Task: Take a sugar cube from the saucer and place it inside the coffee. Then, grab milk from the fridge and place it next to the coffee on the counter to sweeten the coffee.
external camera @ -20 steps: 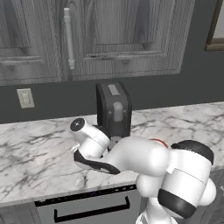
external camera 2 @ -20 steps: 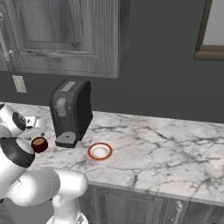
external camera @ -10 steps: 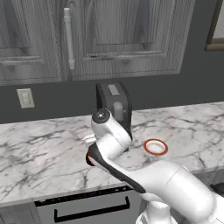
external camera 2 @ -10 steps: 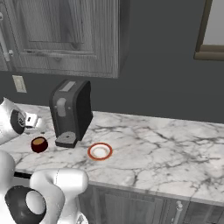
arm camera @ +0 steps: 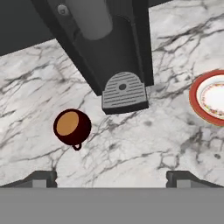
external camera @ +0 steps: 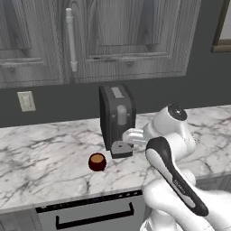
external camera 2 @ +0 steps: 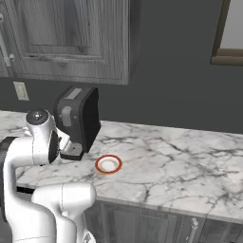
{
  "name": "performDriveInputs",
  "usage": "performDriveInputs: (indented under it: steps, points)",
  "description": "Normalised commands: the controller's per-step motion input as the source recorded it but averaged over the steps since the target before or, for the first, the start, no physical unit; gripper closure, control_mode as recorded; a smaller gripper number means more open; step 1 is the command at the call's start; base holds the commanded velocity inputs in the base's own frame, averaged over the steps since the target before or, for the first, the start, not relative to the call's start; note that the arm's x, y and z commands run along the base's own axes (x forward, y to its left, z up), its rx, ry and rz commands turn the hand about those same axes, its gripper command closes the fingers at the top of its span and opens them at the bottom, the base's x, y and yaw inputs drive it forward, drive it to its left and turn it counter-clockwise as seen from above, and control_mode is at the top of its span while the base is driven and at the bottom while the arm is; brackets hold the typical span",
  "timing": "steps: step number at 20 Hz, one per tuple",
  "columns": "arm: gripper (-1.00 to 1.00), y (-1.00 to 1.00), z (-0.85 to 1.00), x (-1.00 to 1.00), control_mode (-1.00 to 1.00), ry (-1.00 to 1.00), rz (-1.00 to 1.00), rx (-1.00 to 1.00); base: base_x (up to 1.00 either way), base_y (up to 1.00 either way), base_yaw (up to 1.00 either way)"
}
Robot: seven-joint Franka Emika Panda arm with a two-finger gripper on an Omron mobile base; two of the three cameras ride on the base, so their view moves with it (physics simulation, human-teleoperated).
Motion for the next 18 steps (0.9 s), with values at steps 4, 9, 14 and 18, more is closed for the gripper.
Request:
performDriveInputs:
  steps: [4,9,14,18]
  points:
    - [-1.00,-0.99,0.41,-0.20,-1.00,0.01,0.02,0.02,0.00,0.00,0.00]
    - [-1.00,-0.64,0.08,-0.17,-1.00,0.03,0.04,-0.03,0.00,0.00,0.00]
    - [-1.00,0.07,0.00,0.11,-1.00,0.00,-0.04,-0.04,0.00,0.00,0.00]
    - [-1.00,0.02,0.00,0.01,1.00,0.00,-0.02,0.00,0.00,0.08,0.00]
